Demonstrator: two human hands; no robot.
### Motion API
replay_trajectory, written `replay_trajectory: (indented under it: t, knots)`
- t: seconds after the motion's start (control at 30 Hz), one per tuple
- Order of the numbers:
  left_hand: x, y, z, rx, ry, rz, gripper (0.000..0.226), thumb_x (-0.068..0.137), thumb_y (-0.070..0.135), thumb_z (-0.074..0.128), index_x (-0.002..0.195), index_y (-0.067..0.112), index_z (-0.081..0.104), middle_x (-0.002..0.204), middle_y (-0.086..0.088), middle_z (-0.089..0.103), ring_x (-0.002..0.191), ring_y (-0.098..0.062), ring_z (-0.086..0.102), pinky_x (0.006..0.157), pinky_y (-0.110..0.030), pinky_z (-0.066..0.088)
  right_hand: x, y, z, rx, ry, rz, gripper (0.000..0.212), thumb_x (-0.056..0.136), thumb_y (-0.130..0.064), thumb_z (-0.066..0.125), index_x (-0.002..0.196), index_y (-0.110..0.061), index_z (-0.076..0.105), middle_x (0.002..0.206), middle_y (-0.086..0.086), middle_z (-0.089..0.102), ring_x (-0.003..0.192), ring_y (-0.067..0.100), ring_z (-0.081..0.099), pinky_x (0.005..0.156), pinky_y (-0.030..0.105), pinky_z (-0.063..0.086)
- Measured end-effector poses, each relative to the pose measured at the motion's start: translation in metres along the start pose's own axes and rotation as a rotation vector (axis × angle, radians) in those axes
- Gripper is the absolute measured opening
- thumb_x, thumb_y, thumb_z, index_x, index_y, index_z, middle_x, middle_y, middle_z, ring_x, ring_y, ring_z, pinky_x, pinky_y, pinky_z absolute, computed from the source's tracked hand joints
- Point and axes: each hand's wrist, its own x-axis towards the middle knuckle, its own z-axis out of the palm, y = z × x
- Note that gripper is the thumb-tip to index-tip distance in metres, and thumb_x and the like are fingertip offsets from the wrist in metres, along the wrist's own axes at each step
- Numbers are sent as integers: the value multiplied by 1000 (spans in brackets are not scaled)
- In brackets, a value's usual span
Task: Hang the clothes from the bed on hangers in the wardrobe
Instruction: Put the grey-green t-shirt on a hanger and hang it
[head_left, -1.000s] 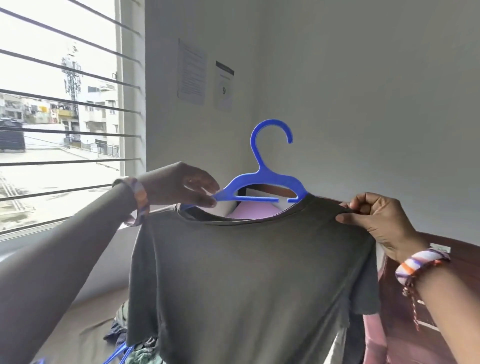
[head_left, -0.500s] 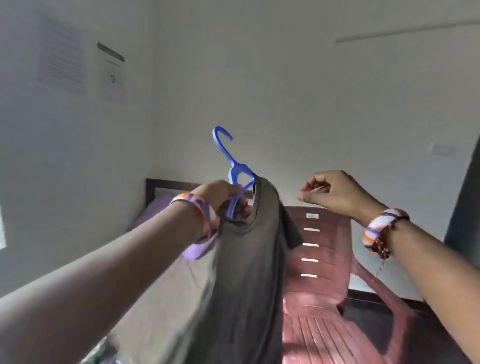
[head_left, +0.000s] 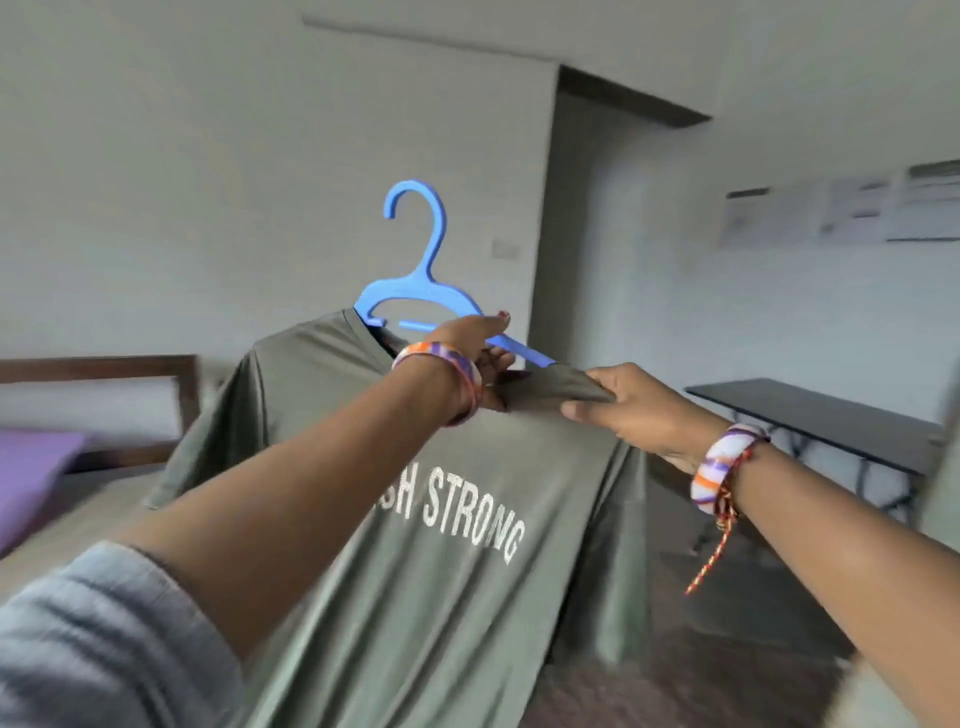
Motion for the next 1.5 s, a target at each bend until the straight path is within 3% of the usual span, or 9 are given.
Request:
replay_trajectory:
  t: [0.13, 0.37, 0.7, 0.87, 0.97, 1.07, 1.2, 1.4, 1.5]
  knots:
    - [6, -22, 97, 353, -292, 17, 19, 93, 24, 55, 78, 13, 53, 75, 1, 57, 68, -10, 56, 80, -47, 47, -69, 46, -95, -6, 228, 63, 17, 88, 4, 57, 101, -3, 66, 93, 2, 60, 83, 4, 50, 71, 11, 38]
    - [32, -52, 243, 720, -735, 263, 10, 91, 17, 58, 85, 12, 65, 81, -1, 69, 70, -9, 64, 69, -30, 55, -191, 110, -237, -144, 527, 256, 18, 89, 3, 57, 100, -8, 65, 87, -2, 64, 67, -9, 56, 68, 3, 40]
    - [121, -116, 484, 889, -1170, 414, 12, 90, 12, 58, 80, 15, 64, 68, 8, 69, 62, -1, 64, 60, -22, 52, -289, 215, -412, -493, 890, 502, 23, 83, -9, 66, 82, 13, 61, 77, 29, 62, 71, 17, 51, 66, 32, 38]
    - [173, -136, 613, 885, -1276, 466, 14, 90, 14, 58, 78, 16, 63, 74, 5, 67, 66, -4, 64, 59, -21, 51, -293, 268, -501, -553, 983, 558, 32, 72, -27, 65, 79, 4, 65, 72, 14, 64, 71, 16, 54, 69, 37, 44]
    - [193, -147, 686, 887, -1325, 490, 14, 90, 15, 59, 77, 18, 62, 71, 7, 67, 63, -1, 63, 59, -21, 51, -298, 297, -540, -629, 1119, 597, 9, 82, -12, 65, 76, -6, 70, 77, 15, 69, 74, 20, 58, 73, 36, 47]
    - [204, -159, 755, 918, -1375, 540, 11, 90, 18, 60, 79, 16, 62, 75, 5, 66, 63, -1, 63, 61, -23, 51, -310, 320, -579, -671, 1247, 599, 23, 84, -7, 63, 63, -15, 63, 63, 7, 61, 66, 20, 54, 64, 32, 41]
    - [213, -173, 843, 973, -1409, 664, 12, 90, 19, 60, 79, 16, 62, 75, 4, 65, 61, 0, 62, 62, -24, 51, -333, 346, -643, -732, 1392, 600, 14, 83, -8, 65, 71, -3, 67, 68, 15, 62, 67, 21, 52, 66, 34, 42]
    - [229, -186, 976, 1076, -1359, 961, 11, 89, 16, 60, 91, 8, 66, 74, 1, 64, 50, 4, 57, 41, -10, 41, -365, 388, -754, -864, 1527, 503, 25, 80, -7, 68, 57, -8, 58, 46, -6, 49, 54, 15, 43, 50, 24, 30]
    - [242, -178, 1043, 1102, -1286, 1067, 16, 89, 17, 60, 93, 3, 69, 75, -2, 67, 48, 5, 54, 43, -7, 38, -371, 406, -815, -811, 1572, 383, 17, 80, -3, 68, 69, -16, 69, 65, 1, 65, 64, 18, 55, 53, 19, 40]
